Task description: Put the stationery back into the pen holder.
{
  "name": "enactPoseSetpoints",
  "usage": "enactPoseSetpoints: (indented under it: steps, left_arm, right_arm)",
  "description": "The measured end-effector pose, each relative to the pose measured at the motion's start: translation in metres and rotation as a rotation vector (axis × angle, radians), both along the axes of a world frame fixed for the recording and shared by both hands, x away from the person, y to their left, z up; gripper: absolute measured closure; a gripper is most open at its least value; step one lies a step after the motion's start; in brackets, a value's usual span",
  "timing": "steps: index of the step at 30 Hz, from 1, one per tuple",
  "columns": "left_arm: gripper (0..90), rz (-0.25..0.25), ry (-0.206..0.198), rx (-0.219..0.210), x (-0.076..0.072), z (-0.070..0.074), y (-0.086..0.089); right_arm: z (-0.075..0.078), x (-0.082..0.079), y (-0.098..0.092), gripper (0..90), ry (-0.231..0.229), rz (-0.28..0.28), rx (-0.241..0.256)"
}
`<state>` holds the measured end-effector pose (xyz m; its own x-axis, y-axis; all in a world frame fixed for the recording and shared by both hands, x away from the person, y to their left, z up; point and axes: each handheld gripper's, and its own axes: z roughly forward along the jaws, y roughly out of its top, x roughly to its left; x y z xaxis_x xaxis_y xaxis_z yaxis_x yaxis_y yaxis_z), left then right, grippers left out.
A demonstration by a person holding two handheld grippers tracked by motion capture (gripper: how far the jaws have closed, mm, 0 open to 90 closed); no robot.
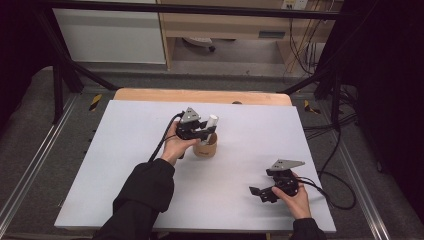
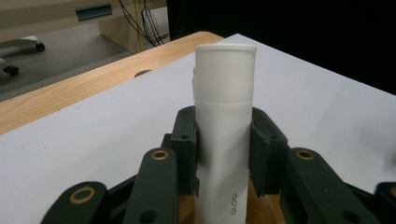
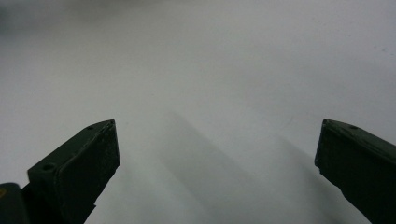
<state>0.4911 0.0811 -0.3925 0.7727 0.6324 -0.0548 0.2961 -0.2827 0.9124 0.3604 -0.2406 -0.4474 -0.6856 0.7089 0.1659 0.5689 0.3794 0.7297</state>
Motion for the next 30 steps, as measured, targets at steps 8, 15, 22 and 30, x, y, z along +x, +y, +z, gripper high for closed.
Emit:
enactPoseSetpoints:
  steps: [8, 15, 22, 30]
  left_arm:
    - [66.4, 0.004, 0.003, -0.002, 0.003, -0.003, 0.000]
    - [66.4, 0.012, -0.002, 0.007, 0.004, -0.002, 0.005]
    - [66.4, 0.021, 0.011, 0.023, 0.007, -0.010, 0.012]
    - [66.0, 0.021, 0.038, -0.002, 0.006, -0.012, 0.013]
  right_arm:
    - [0.000, 0.000, 0.000, 0.7, 0.001, 0.002, -0.001]
    - [-0.001, 0.000, 0.000, 0.7, -0.001, 0.005, -0.004]
    - [-0.001, 0.000, 0.001, 0.7, 0.003, 0.009, -0.008]
    - [-0.001, 0.000, 0.001, 0.7, 0.005, 0.008, -0.009]
